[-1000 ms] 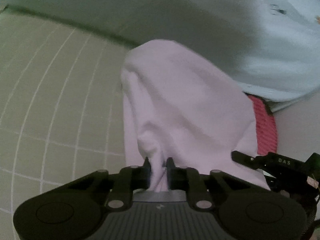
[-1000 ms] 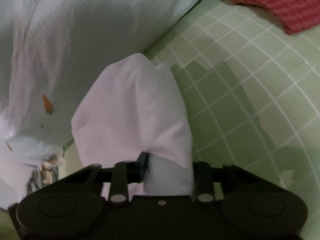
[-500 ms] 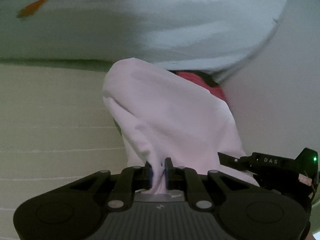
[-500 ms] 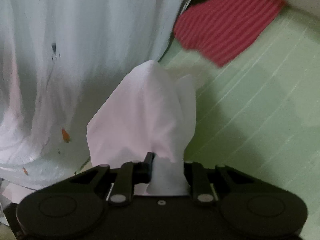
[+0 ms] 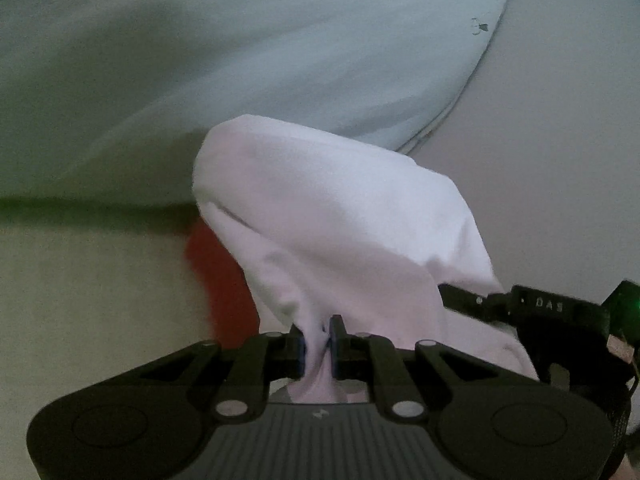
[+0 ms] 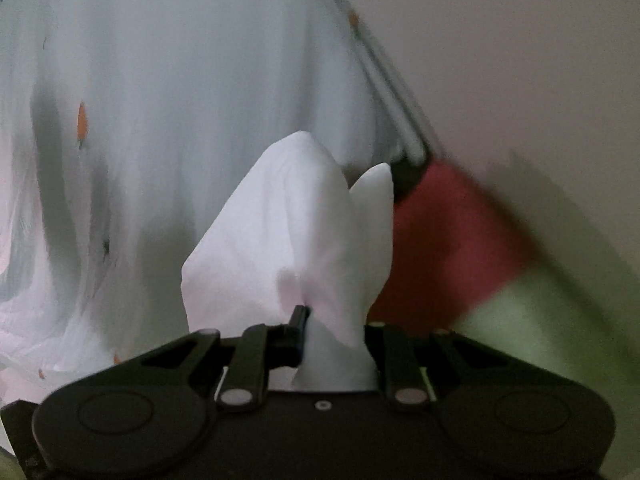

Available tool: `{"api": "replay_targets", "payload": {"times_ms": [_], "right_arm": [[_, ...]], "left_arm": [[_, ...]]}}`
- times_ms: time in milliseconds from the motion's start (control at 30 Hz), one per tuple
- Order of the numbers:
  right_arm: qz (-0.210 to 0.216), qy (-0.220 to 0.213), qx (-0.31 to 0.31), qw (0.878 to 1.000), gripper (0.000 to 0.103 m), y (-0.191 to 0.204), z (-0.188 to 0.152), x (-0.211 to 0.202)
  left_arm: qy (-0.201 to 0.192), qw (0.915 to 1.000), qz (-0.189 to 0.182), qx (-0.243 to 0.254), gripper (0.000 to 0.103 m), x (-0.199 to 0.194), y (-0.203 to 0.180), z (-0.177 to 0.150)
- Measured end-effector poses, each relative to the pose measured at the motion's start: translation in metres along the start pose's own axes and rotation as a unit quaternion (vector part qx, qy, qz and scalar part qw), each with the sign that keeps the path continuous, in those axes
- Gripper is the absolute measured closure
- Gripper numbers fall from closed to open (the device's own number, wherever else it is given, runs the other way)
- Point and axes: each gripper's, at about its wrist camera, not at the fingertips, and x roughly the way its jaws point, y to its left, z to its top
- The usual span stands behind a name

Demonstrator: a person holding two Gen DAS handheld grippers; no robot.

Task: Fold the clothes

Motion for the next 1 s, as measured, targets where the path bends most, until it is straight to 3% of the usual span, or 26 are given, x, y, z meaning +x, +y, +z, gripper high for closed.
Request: {"api": "replay_targets", "payload": {"times_ms": [167, 233, 300, 333, 400, 567, 633, 700, 800, 900, 1000], "right_arm": [[-0.015, -0.03, -0.067, 0.997, 0.084, -0.002, 0.073, 0.04], [-0.033, -0.037, -0.09, 0.995, 0.081, -0.004, 0.093, 0.064], [-0.097, -0.039, -0.139, 0.985, 0.051, -0.004, 0.098, 0.095], [-0.125, -0.04, -0.161, 0.978, 0.041, -0.004, 0.099, 0.108], [-0.143, -0.035, -0.181, 0.972, 0.037, -0.001, 0.084, 0.113], [-0.188, -0.022, -0.229, 0.955, 0.022, 0.008, 0.046, 0.124], [-0.206, -0.016, -0.249, 0.946, 0.022, 0.011, 0.031, 0.128], [-0.222, -0.013, -0.266, 0.938, 0.015, 0.015, 0.016, 0.131], [-0.224, -0.04, -0.263, 0.938, 0.005, 0.029, -0.003, 0.104], [-0.221, -0.052, -0.25, 0.941, 0.005, 0.04, -0.015, 0.071], [-0.215, -0.053, -0.235, 0.946, 0.005, 0.046, -0.028, 0.045]], "left_arm": [[-0.024, 0.9996, 0.014, 0.011, 0.09, 0.059, -0.018, 0.036], [-0.009, 0.9983, 0.053, 0.023, 0.077, 0.09, -0.019, 0.041], [0.02, 0.9926, 0.115, 0.034, 0.071, 0.118, -0.016, 0.039], [0.033, 0.9898, 0.134, 0.037, 0.065, 0.124, -0.013, 0.033], [0.053, 0.9872, 0.146, 0.038, 0.06, 0.125, -0.004, 0.017], [0.075, 0.9835, 0.156, 0.054, 0.048, 0.079, 0.014, -0.023], [0.073, 0.9816, 0.158, 0.079, 0.037, 0.069, 0.014, -0.028], [0.059, 0.9801, 0.16, 0.102, 0.028, 0.066, 0.001, -0.025], [0.037, 0.9789, 0.153, 0.131, 0.019, 0.049, -0.018, -0.015], [0.012, 0.9773, 0.135, 0.163, 0.004, 0.021, -0.032, -0.026], [-0.004, 0.973, 0.135, 0.187, 0.0, -0.004, -0.048, -0.043]]}}
